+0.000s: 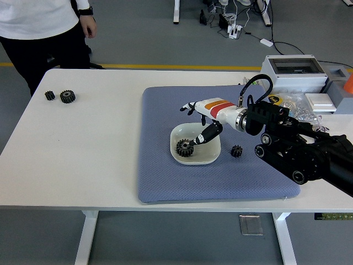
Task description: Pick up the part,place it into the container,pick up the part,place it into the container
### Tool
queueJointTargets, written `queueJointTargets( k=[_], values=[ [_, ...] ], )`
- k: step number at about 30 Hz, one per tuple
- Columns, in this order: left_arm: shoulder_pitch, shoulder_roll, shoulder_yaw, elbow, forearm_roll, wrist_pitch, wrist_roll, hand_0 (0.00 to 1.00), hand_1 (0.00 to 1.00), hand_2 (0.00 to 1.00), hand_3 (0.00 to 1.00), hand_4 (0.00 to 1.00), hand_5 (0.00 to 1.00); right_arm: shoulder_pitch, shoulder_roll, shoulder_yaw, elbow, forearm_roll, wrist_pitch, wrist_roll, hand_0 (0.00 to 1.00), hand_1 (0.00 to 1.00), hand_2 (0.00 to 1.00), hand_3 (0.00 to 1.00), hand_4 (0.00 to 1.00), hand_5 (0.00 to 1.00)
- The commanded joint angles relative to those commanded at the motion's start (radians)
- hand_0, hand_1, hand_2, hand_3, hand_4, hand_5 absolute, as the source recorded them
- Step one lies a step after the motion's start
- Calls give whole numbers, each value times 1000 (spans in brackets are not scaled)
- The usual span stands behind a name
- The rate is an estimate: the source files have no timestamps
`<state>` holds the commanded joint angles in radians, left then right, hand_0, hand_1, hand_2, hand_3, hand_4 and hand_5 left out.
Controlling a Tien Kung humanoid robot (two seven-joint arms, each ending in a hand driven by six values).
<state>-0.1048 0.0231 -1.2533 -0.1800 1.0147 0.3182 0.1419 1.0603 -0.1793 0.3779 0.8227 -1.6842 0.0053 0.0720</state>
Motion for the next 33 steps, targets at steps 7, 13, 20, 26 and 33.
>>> queueJointTargets(
  k=[7, 13, 20, 26, 33],
  values=[
    [3, -1, -6, 0, 4, 1, 0, 590, 538, 657, 561, 662, 569, -44, -124, 52, 37, -55, 7, -4, 232, 453, 734, 674, 945, 309],
    [3, -4, -6, 0, -1, 2, -1, 592, 539, 662, 561, 663, 570, -106, -197, 70, 61, -71, 36, -11, 218, 446, 727, 664, 971, 337],
    [1, -7, -4, 0, -8, 2, -2, 591, 540, 663, 560, 663, 573, -139, -201, 59, 26, -77, 26, -3, 218, 448, 726, 669, 973, 338],
    [0, -9, 2, 0, -18, 1, -3, 597, 551, 663, 561, 661, 572, -150, -189, 33, 1, -62, 12, 7, 221, 451, 728, 680, 974, 338],
    [-2, -10, 2, 0, -21, 1, -4, 598, 552, 663, 560, 660, 571, -154, -180, 13, 7, -51, 5, 9, 214, 448, 726, 677, 973, 338]
  ],
)
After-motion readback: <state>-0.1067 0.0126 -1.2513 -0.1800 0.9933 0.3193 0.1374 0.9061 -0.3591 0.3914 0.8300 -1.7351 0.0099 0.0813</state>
